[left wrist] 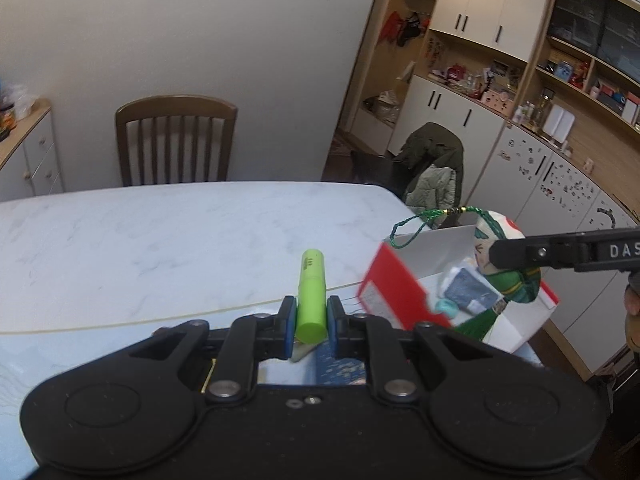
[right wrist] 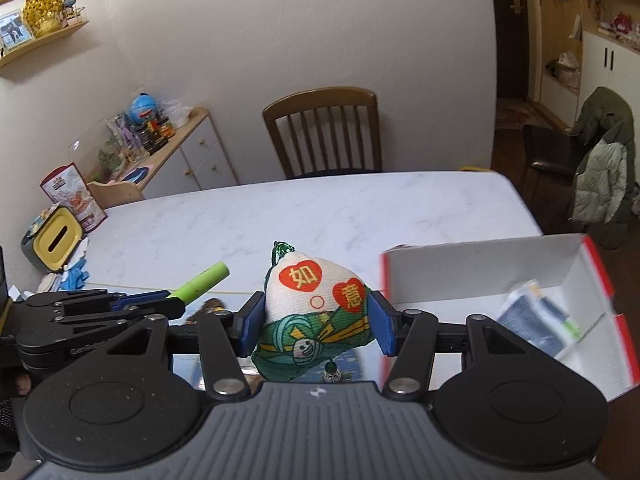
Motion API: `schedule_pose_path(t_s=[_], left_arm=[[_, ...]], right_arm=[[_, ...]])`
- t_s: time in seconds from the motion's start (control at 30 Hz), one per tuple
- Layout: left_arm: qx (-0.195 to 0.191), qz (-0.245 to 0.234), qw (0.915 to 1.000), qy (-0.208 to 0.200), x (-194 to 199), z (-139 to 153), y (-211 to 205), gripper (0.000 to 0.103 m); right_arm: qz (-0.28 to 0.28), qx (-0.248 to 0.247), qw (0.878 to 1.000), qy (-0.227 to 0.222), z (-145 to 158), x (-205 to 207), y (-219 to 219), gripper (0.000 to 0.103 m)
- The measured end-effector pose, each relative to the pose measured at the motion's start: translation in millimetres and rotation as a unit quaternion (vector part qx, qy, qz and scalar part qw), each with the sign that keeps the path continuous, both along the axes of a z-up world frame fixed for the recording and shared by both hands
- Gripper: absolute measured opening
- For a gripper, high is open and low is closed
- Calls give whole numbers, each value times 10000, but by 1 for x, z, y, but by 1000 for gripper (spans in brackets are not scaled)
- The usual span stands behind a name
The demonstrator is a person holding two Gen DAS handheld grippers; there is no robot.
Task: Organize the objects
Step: 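Carry the cylinder into the shoebox and open the left tool while the right tool releases the plush inside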
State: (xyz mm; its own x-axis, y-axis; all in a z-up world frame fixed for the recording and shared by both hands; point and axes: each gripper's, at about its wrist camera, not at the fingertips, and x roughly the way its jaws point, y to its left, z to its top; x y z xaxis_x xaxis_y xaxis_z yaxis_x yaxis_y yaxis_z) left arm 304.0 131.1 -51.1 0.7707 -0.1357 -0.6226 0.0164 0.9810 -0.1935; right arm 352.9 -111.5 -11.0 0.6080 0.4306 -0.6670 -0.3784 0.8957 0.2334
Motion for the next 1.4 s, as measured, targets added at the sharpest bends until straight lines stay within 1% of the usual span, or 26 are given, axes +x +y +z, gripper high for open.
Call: schedule_pose_path(t_s=[0.17, 0.3, 0.43, 0.6, 0.7, 0.83, 1.03, 1.3, 1.4], left_arm=[[47, -156, 9999, -43, 14, 3, -41, 13], [101, -255, 9996, -52, 26, 0, -72, 13], [25, -232, 9997, 64, 40, -7, -96, 13], [172, -266, 9995, 87, 58, -14, -126, 13], [226, -275, 9992, 171, 70, -22, -143, 13], [430, -315, 9982, 283, 88, -34, -167, 13], [645, -364, 9957, 550, 116, -55, -195, 13], [693, -417, 9914, 1025, 156, -82, -218, 13], [692, -338, 9882, 1324, 170, -91, -222, 13]], right_arm=[[-201, -97, 9997, -99, 6, 12, -45, 54], [-353, -149, 9992, -135, 4, 24, -81, 54], [-470, -204, 9986, -106, -8, 36, -113, 54], [-569, -362, 9977, -13, -28, 53, -146, 54], [-604, -452, 9971, 80, -40, 62, -162, 54], [-560, -636, 9962, 189, -59, 70, -173, 54], [-277, -907, 9945, 446, -95, 74, -179, 54], [146, -1073, 9915, 727, -126, 72, -172, 54], [241, -1105, 9896, 887, -135, 76, -168, 54]])
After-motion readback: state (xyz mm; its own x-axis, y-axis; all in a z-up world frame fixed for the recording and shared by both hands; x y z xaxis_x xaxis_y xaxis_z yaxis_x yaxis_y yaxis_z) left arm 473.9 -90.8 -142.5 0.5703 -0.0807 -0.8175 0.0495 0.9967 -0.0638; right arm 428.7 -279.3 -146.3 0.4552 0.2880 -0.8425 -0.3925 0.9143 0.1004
